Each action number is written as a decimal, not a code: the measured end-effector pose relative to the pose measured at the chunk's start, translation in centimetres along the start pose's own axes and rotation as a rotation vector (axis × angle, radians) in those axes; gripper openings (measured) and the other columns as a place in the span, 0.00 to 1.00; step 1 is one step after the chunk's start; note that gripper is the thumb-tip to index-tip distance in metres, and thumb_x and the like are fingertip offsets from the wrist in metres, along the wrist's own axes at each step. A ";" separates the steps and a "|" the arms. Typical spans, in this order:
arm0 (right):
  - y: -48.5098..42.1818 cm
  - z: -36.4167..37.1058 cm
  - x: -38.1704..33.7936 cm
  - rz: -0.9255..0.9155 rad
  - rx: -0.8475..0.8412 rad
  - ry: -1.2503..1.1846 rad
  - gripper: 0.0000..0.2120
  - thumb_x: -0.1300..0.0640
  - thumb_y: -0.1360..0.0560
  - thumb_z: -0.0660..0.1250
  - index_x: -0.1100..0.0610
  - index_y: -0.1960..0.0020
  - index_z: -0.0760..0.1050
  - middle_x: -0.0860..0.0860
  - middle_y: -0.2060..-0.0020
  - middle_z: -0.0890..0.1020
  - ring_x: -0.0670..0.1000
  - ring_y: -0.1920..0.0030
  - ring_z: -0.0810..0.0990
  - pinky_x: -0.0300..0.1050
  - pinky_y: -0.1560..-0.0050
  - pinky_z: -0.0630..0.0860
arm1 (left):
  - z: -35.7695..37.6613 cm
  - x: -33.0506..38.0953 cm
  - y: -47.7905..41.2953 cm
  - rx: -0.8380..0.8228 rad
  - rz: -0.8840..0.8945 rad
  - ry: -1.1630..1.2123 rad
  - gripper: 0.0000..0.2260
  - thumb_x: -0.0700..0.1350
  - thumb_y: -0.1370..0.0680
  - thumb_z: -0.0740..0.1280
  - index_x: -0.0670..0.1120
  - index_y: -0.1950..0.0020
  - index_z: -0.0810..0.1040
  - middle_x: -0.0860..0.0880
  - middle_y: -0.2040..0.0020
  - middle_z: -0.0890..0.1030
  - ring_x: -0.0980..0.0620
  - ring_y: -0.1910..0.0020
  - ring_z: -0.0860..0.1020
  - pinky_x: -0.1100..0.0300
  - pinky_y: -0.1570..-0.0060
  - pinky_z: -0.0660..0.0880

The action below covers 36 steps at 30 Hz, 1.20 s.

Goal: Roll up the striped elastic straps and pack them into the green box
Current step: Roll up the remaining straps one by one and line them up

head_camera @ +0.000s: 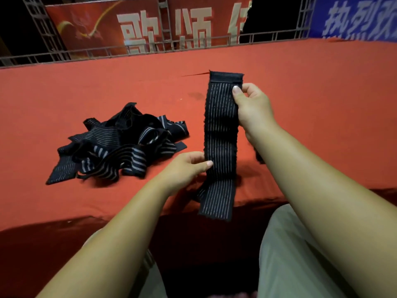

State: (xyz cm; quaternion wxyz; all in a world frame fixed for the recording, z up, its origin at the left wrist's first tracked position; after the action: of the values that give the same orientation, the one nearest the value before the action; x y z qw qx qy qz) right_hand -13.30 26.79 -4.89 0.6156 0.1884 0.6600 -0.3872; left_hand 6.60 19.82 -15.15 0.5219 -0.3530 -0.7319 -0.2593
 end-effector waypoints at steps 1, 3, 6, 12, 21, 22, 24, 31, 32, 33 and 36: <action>0.0 -0.3 -0.6 -0.017 0.025 0.010 0.07 0.49 0.16 0.65 0.47 0.51 0.80 0.47 0.59 0.86 0.51 0.59 0.81 0.51 0.55 0.77 | 0.2 0.4 0.2 0.001 0.016 -0.006 0.09 0.42 0.14 0.69 0.44 0.36 0.85 0.51 0.44 0.88 0.57 0.49 0.83 0.59 0.45 0.78; 0.1 -0.9 -1.9 -0.043 0.075 0.034 0.06 0.50 0.17 0.64 0.45 0.48 0.79 0.47 0.55 0.86 0.51 0.58 0.81 0.52 0.55 0.78 | 0.7 1.5 0.7 0.014 0.057 -0.029 0.09 0.40 0.14 0.68 0.41 0.36 0.84 0.53 0.47 0.87 0.65 0.54 0.82 0.68 0.50 0.76; 0.4 -1.6 -4.0 -0.062 0.122 0.058 0.07 0.50 0.16 0.62 0.44 0.42 0.78 0.50 0.49 0.87 0.51 0.56 0.82 0.52 0.53 0.79 | 0.9 2.5 1.1 0.004 0.076 0.029 0.10 0.41 0.13 0.67 0.38 0.36 0.83 0.46 0.42 0.88 0.55 0.45 0.85 0.60 0.40 0.81; 1.0 -2.6 -7.0 -0.022 0.144 -0.055 0.07 0.53 0.13 0.59 0.45 0.42 0.75 0.51 0.51 0.83 0.51 0.54 0.80 0.52 0.50 0.80 | 1.9 4.9 3.2 -0.088 0.040 0.099 0.12 0.39 0.13 0.66 0.38 0.31 0.79 0.45 0.38 0.86 0.50 0.41 0.85 0.50 0.38 0.83; 1.7 -1.8 -7.8 0.002 0.094 0.005 0.14 0.52 0.14 0.60 0.50 0.31 0.76 0.52 0.48 0.86 0.53 0.53 0.83 0.61 0.43 0.84 | 2.7 5.3 6.0 -0.224 -0.088 0.194 0.08 0.38 0.14 0.67 0.43 0.36 0.82 0.46 0.47 0.86 0.53 0.51 0.85 0.53 0.49 0.85; 1.7 -1.5 -7.1 0.024 0.071 0.019 0.15 0.51 0.15 0.61 0.50 0.30 0.76 0.53 0.47 0.86 0.54 0.51 0.85 0.65 0.41 0.84 | 2.6 4.9 6.4 -0.242 -0.126 0.195 0.07 0.38 0.14 0.67 0.43 0.38 0.82 0.48 0.50 0.86 0.55 0.55 0.85 0.56 0.52 0.85; 1.6 -0.7 -4.6 0.068 0.021 0.046 0.17 0.50 0.17 0.61 0.51 0.29 0.76 0.52 0.45 0.86 0.57 0.46 0.87 0.66 0.41 0.84 | 2.3 3.3 6.7 -0.248 -0.197 0.105 0.03 0.41 0.15 0.69 0.44 0.43 0.82 0.48 0.55 0.85 0.56 0.63 0.83 0.61 0.64 0.81; 3.3 2.7 5.0 0.185 -0.131 0.090 0.09 0.52 0.14 0.61 0.51 0.43 0.79 0.53 0.45 0.86 0.57 0.42 0.85 0.65 0.35 0.81 | -2.1 -0.7 4.9 -0.093 -0.347 -0.650 0.19 0.60 0.19 0.73 0.44 0.53 0.86 0.53 0.61 0.89 0.52 0.71 0.77 0.61 0.68 0.73; 3.2 2.9 5.6 0.186 -0.130 0.087 0.08 0.52 0.14 0.61 0.51 0.43 0.79 0.54 0.45 0.86 0.57 0.42 0.85 0.65 0.35 0.81 | -2.7 -0.6 4.3 -0.071 -0.320 -0.637 0.19 0.61 0.19 0.72 0.44 0.52 0.86 0.53 0.61 0.89 0.52 0.69 0.77 0.61 0.67 0.73; 2.9 3.0 6.0 0.185 -0.122 0.089 0.08 0.52 0.14 0.61 0.51 0.42 0.79 0.54 0.44 0.86 0.57 0.41 0.85 0.65 0.35 0.81 | -3.3 -0.6 3.6 -0.044 -0.289 -0.588 0.20 0.61 0.19 0.72 0.43 0.52 0.86 0.52 0.59 0.89 0.51 0.68 0.76 0.60 0.67 0.73; 1.8 3.3 6.6 0.165 -0.100 0.078 0.10 0.53 0.14 0.62 0.54 0.39 0.79 0.54 0.45 0.86 0.56 0.41 0.85 0.63 0.35 0.81 | -4.5 -0.4 1.0 0.050 -0.164 -0.369 0.16 0.57 0.17 0.72 0.45 0.52 0.84 0.49 0.55 0.89 0.53 0.66 0.78 0.58 0.65 0.74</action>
State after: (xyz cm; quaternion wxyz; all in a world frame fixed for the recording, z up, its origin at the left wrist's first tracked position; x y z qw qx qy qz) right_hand -10.94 23.95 -11.51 0.6279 0.2260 0.6842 -0.2941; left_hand 10.11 17.01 -14.05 0.3648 -0.3205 -0.8476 -0.2139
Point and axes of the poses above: each hand's wrist, its own y-axis away from the middle knuckle, its own z-axis out of the palm, x = y × z, the point moved 2 cm from there along -y, towards the middle knuckle
